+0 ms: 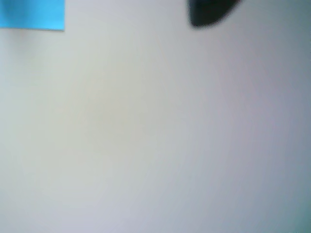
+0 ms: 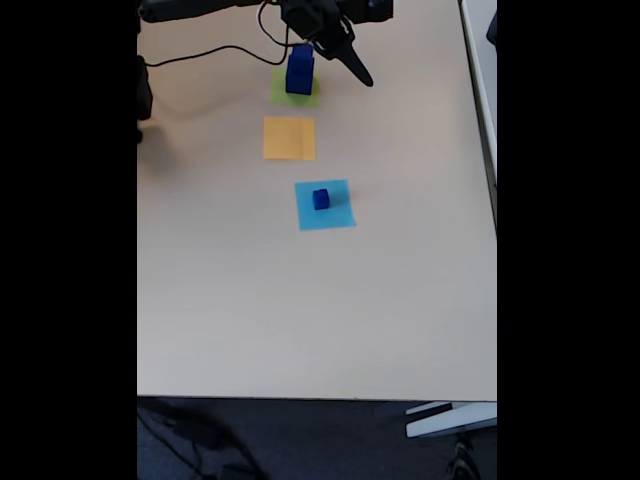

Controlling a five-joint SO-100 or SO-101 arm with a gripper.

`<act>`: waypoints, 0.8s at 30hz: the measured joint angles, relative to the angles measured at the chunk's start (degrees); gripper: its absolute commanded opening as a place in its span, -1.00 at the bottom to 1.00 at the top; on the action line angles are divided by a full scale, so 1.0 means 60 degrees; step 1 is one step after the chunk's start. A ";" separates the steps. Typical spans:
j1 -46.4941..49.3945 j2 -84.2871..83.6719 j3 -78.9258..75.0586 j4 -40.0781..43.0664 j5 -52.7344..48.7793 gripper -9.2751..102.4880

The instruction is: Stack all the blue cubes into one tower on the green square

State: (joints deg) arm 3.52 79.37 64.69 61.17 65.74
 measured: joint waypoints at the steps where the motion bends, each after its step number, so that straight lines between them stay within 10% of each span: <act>1: 0.0117 0.0073 0.0088 -0.0059 -0.0190 -0.25; 24: 0.0835 0.0703 0.1655 -0.1318 -0.0937 -0.29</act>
State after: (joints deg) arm 8.53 83.58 74.62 53.26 60.12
